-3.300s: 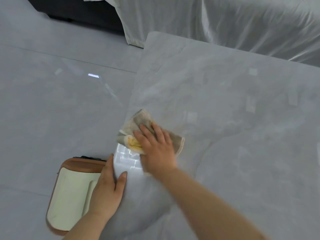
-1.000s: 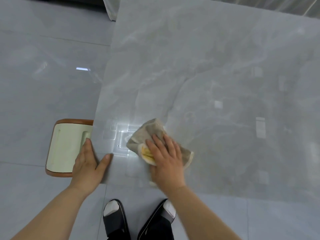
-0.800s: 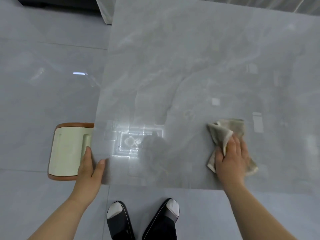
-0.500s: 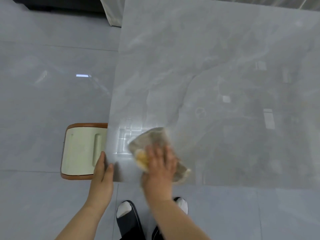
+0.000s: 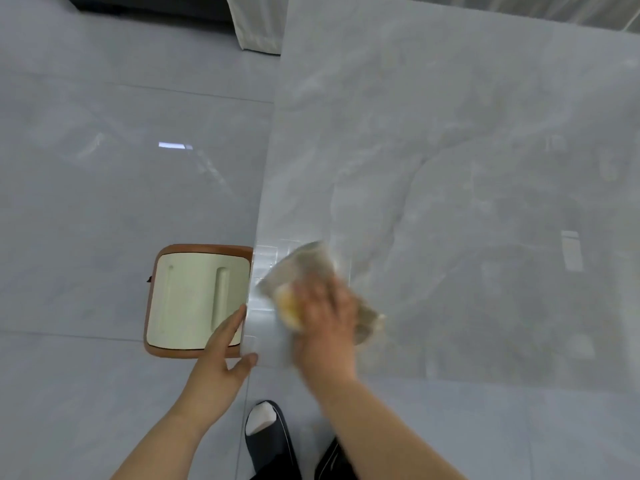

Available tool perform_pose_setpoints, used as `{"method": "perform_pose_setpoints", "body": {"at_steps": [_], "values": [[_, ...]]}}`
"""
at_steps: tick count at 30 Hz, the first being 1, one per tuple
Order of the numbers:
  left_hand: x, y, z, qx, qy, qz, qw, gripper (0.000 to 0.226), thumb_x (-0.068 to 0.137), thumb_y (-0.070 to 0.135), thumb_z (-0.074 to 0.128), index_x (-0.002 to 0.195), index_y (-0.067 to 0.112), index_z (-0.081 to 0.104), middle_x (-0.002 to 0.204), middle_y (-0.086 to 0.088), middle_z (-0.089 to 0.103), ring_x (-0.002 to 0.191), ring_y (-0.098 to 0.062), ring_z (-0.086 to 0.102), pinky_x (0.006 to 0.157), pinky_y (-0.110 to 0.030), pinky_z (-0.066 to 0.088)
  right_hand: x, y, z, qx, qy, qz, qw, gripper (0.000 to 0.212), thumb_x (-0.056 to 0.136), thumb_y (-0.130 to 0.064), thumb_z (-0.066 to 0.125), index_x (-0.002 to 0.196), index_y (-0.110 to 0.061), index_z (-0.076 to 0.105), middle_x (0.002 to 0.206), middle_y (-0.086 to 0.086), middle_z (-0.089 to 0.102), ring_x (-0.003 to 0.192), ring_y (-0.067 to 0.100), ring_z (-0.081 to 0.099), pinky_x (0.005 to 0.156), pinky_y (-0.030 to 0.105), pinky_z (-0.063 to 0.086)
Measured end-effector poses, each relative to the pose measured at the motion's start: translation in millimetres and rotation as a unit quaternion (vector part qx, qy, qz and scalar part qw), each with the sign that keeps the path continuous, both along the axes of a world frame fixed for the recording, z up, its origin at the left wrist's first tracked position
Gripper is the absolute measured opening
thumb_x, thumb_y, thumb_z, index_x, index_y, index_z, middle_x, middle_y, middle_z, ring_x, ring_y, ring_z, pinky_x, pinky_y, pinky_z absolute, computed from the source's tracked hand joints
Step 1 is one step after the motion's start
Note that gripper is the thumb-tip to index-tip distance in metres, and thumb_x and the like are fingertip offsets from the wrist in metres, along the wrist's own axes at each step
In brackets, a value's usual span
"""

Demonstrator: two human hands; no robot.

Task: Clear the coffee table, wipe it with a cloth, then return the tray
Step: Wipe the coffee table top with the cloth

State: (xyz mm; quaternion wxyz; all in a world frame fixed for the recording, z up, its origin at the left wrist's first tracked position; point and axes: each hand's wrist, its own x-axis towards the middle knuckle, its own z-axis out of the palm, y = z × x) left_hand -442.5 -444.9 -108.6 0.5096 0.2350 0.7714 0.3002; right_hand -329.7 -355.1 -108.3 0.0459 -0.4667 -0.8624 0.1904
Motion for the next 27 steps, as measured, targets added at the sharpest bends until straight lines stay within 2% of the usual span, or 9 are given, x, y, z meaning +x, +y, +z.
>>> {"method": "perform_pose_setpoints", "body": {"at_steps": [3, 5, 8, 10, 12, 14, 18, 23, 27], "values": [[-7.0, 0.7, -0.2, 0.014, 0.013, -0.026, 0.999, 0.052, 0.08, 0.0, 0.059, 0.11, 0.038, 0.041, 0.121, 0.005, 0.046, 0.1, -0.017, 0.057, 0.08, -0.023, 0.042, -9.1, 6.7, 6.8, -0.002, 0.003, 0.163, 0.987, 0.065, 0.041, -0.039, 0.078, 0.105, -0.031, 0.067, 0.112, -0.012, 0.068, 0.108, 0.019, 0.063, 0.083, 0.037, 0.054], [-9.7, 0.0, -1.8, 0.01, 0.009, -0.046, 0.999, 0.061, 0.081, 0.004, 0.06, 0.119, 0.044, 0.033, 0.13, 0.011, 0.037, 0.101, -0.013, 0.054, 0.09, -0.027, 0.042, 2.4, 47.9, 0.0, 0.022, -0.016, 0.182, 0.983, 0.063, 0.049, -0.031, 0.079, 0.11, -0.026, 0.065, 0.118, -0.003, 0.066, 0.109, 0.021, 0.062, 0.085, 0.033, 0.052], [-10.6, -2.3, -4.4, -0.005, 0.007, -0.056, 0.998, 0.067, 0.083, 0.01, 0.058, 0.117, 0.053, 0.018, 0.133, 0.016, 0.028, 0.113, -0.013, 0.044, 0.104, -0.033, 0.032, 19.4, 110.2, -11.9, 0.007, -0.014, 0.011, 1.0, 0.06, 0.079, -0.013, 0.058, 0.136, -0.019, 0.039, 0.147, 0.004, 0.037, 0.138, 0.026, 0.027, 0.111, 0.031, 0.019], [-10.2, -3.6, -5.4, -0.003, 0.008, -0.056, 0.998, 0.068, 0.084, 0.011, 0.058, 0.116, 0.054, 0.017, 0.137, 0.015, 0.028, 0.122, -0.016, 0.04, 0.108, -0.037, 0.03, 16.3, 110.5, -21.0, 0.014, 0.004, -0.111, 0.994, 0.059, 0.082, -0.009, 0.051, 0.138, -0.017, 0.036, 0.149, 0.004, 0.032, 0.14, 0.027, 0.018, 0.111, 0.032, 0.005], [-9.8, -3.0, -4.7, -0.002, 0.005, -0.053, 0.999, 0.068, 0.083, 0.009, 0.058, 0.117, 0.053, 0.019, 0.139, 0.012, 0.03, 0.122, -0.017, 0.041, 0.107, -0.037, 0.032, -3.6, 77.9, -13.5, 0.015, 0.016, -0.135, 0.991, 0.059, 0.071, 0.0, 0.054, 0.128, -0.011, 0.049, 0.136, 0.012, 0.051, 0.131, 0.038, 0.037, 0.11, 0.039, 0.024], [-9.1, -2.6, -4.8, 0.005, 0.005, -0.043, 0.999, 0.066, 0.082, 0.006, 0.059, 0.118, 0.048, 0.024, 0.135, 0.01, 0.034, 0.112, -0.015, 0.048, 0.099, -0.031, 0.036, -22.0, 34.6, -10.3, 0.048, 0.019, -0.001, 0.999, 0.056, 0.055, -0.007, 0.059, 0.111, -0.014, 0.065, 0.111, 0.008, 0.069, 0.109, 0.037, 0.06, 0.086, 0.046, 0.051], [-9.4, -1.9, -4.9, 0.009, 0.009, -0.044, 0.999, 0.064, 0.081, 0.007, 0.06, 0.124, 0.042, 0.027, 0.133, 0.01, 0.036, 0.099, -0.007, 0.051, 0.086, -0.023, 0.037, -15.9, 29.9, -7.2, 0.045, 0.046, 0.164, 0.984, 0.047, 0.061, -0.026, 0.068, 0.109, -0.022, 0.066, 0.114, -0.002, 0.068, 0.109, 0.026, 0.062, 0.083, 0.044, 0.053], [-10.3, -1.5, -3.6, -0.011, 0.015, -0.084, 0.996, 0.065, 0.086, 0.015, 0.055, 0.12, 0.052, 0.014, 0.132, 0.018, 0.026, 0.114, -0.007, 0.039, 0.104, -0.031, 0.029, 39.0, 133.8, -11.7, -0.001, -0.004, -0.108, 0.994, 0.057, 0.081, -0.007, 0.057, 0.135, -0.015, 0.04, 0.147, 0.01, 0.036, 0.137, 0.03, 0.027, 0.111, 0.038, 0.022], [-11.6, 8.0, -1.6, 0.012, 0.051, -0.057, 0.997, 0.051, 0.091, 0.015, 0.044, 0.136, 0.029, 0.025, 0.144, 0.007, 0.028, 0.125, -0.007, 0.031, 0.109, -0.031, 0.024, 43.0, 100.5, -5.9, 0.005, -0.001, -0.169, 0.986, 0.05, 0.073, -0.002, 0.052, 0.124, 0.001, 0.052, 0.132, 0.025, 0.05, 0.124, 0.05, 0.038, 0.104, 0.055, 0.033]]}}
